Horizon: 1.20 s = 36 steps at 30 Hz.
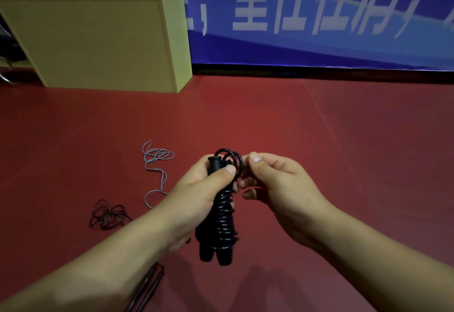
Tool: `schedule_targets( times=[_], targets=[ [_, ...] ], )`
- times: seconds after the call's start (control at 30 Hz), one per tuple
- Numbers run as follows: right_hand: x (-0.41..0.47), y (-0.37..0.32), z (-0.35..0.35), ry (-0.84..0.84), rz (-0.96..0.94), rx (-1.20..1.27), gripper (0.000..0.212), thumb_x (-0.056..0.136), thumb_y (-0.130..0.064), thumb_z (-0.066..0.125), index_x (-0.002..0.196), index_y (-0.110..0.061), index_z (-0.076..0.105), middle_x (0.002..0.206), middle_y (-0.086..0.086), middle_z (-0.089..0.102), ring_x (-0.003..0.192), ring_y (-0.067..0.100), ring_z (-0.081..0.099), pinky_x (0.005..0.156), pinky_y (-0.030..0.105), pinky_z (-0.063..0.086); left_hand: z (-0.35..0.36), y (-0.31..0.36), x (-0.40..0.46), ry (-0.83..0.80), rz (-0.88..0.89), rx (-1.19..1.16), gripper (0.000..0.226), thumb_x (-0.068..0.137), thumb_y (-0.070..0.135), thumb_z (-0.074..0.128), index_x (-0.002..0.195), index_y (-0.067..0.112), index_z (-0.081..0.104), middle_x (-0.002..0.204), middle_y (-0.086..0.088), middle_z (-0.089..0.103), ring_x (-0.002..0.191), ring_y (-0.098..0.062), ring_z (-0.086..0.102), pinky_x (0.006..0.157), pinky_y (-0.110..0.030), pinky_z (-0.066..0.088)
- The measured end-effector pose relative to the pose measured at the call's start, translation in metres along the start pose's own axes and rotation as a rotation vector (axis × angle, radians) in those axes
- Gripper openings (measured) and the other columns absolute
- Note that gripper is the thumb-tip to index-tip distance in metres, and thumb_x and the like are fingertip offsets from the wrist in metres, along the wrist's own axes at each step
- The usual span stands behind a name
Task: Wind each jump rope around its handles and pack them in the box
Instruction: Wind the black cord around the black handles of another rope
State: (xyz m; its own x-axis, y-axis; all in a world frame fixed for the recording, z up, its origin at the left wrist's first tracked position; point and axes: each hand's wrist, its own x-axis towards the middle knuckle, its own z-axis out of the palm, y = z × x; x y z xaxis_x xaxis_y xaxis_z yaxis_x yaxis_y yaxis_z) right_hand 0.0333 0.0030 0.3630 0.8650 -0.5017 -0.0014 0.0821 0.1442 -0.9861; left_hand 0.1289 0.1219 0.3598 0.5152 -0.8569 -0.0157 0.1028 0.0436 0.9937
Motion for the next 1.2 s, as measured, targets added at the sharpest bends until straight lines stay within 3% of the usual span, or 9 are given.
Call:
schedule_targets(
  times=[0.1, 0.23, 0.5, 0.67, 0.83, 0.93, 1.03, 1.1, 1.2],
  targets=[
    [0.002, -0.001, -0.003, -0.026, 0.108, 0.032, 0.022, 0.099, -0.009, 0.05, 0.098, -0.003, 0.071, 0.069, 0.007, 0.062, 0.061, 0.012, 0.054, 0.065, 0.027, 0.046, 0.0, -0.006, 0.001, -0.015, -0.016, -0.013, 0.039, 0.085, 0.027, 0.062, 0.12, 0.01, 0.059, 0.077, -0.001, 0.063, 0.061, -0.011, 0.057, 0.056, -0.021, 0.048],
    [-0.001, -0.003, -0.006, -0.103, 0.232, 0.035, 0.013, 0.095, -0.012, 0.058, 0.093, -0.011, 0.07, 0.063, 0.002, 0.06, 0.058, 0.009, 0.053, 0.061, 0.024, 0.048, 0.0, -0.009, -0.001, -0.039, -0.01, 0.039, 0.038, 0.083, 0.028, 0.059, 0.117, 0.012, 0.058, 0.074, 0.0, 0.062, 0.063, -0.011, 0.057, 0.058, -0.022, 0.049],
    [-0.002, -0.001, -0.007, -0.04, 0.222, -0.105, 0.013, 0.095, -0.019, 0.059, 0.086, -0.011, 0.065, 0.071, 0.005, 0.059, 0.062, 0.01, 0.05, 0.055, 0.023, 0.047, -0.002, -0.011, 0.0, -0.051, 0.016, 0.129, 0.038, 0.087, 0.036, 0.06, 0.117, 0.013, 0.055, 0.072, 0.006, 0.061, 0.064, -0.012, 0.057, 0.058, -0.022, 0.048],
    [-0.003, -0.005, -0.003, -0.05, 0.267, 0.087, 0.014, 0.097, -0.017, 0.056, 0.084, -0.017, 0.061, 0.069, 0.001, 0.056, 0.059, 0.009, 0.049, 0.059, 0.025, 0.041, -0.007, -0.011, 0.001, -0.064, 0.026, 0.204, 0.042, 0.085, 0.048, 0.056, 0.116, 0.02, 0.059, 0.076, 0.008, 0.064, 0.066, -0.011, 0.059, 0.06, -0.023, 0.048],
    [-0.001, -0.009, -0.005, -0.028, 0.28, 0.214, 0.023, 0.1, -0.027, 0.049, 0.081, -0.017, 0.054, 0.068, -0.001, 0.043, 0.053, 0.008, 0.04, 0.056, 0.025, 0.036, -0.021, -0.014, 0.004, -0.036, 0.191, 0.667, 0.028, 0.08, 0.063, 0.058, 0.1, 0.043, 0.056, 0.075, 0.024, 0.06, 0.067, 0.003, 0.055, 0.064, -0.014, 0.042],
    [-0.003, -0.013, -0.005, -0.049, 0.279, 0.244, 0.022, 0.101, -0.027, 0.046, 0.084, -0.014, 0.05, 0.066, -0.002, 0.041, 0.051, 0.008, 0.037, 0.054, 0.025, 0.034, -0.023, -0.013, 0.003, 0.012, 0.221, 0.782, 0.015, 0.088, 0.047, 0.065, 0.093, 0.038, 0.054, 0.068, 0.021, 0.058, 0.058, 0.002, 0.054, 0.057, -0.012, 0.04],
    [-0.006, -0.018, -0.004, -0.075, 0.277, 0.275, 0.027, 0.101, -0.026, 0.045, 0.078, -0.013, 0.052, 0.064, -0.002, 0.042, 0.051, 0.009, 0.035, 0.056, 0.026, 0.031, -0.025, -0.012, 0.004, 0.032, 0.243, 0.833, 0.015, 0.09, 0.036, 0.066, 0.086, 0.03, 0.053, 0.061, 0.015, 0.055, 0.052, -0.001, 0.05, 0.051, -0.015, 0.037],
    [-0.007, -0.02, -0.002, -0.072, 0.275, 0.299, 0.027, 0.101, -0.026, 0.045, 0.078, -0.013, 0.052, 0.061, -0.003, 0.041, 0.051, 0.009, 0.034, 0.056, 0.026, 0.03, -0.027, -0.013, 0.007, 0.063, 0.262, 0.878, 0.016, 0.089, 0.037, 0.067, 0.087, 0.028, 0.054, 0.061, 0.015, 0.055, 0.053, -0.002, 0.048, 0.052, -0.019, 0.037],
    [-0.005, -0.02, 0.005, -0.073, 0.28, 0.349, 0.027, 0.101, -0.028, 0.046, 0.079, -0.013, 0.051, 0.062, -0.003, 0.038, 0.05, 0.009, 0.033, 0.055, 0.025, 0.029, -0.032, -0.015, 0.008, 0.167, 0.184, 0.939, 0.026, 0.077, 0.055, 0.056, 0.088, 0.031, 0.051, 0.062, 0.009, 0.056, 0.056, -0.008, 0.051, 0.058, -0.03, 0.042]
  ],
)
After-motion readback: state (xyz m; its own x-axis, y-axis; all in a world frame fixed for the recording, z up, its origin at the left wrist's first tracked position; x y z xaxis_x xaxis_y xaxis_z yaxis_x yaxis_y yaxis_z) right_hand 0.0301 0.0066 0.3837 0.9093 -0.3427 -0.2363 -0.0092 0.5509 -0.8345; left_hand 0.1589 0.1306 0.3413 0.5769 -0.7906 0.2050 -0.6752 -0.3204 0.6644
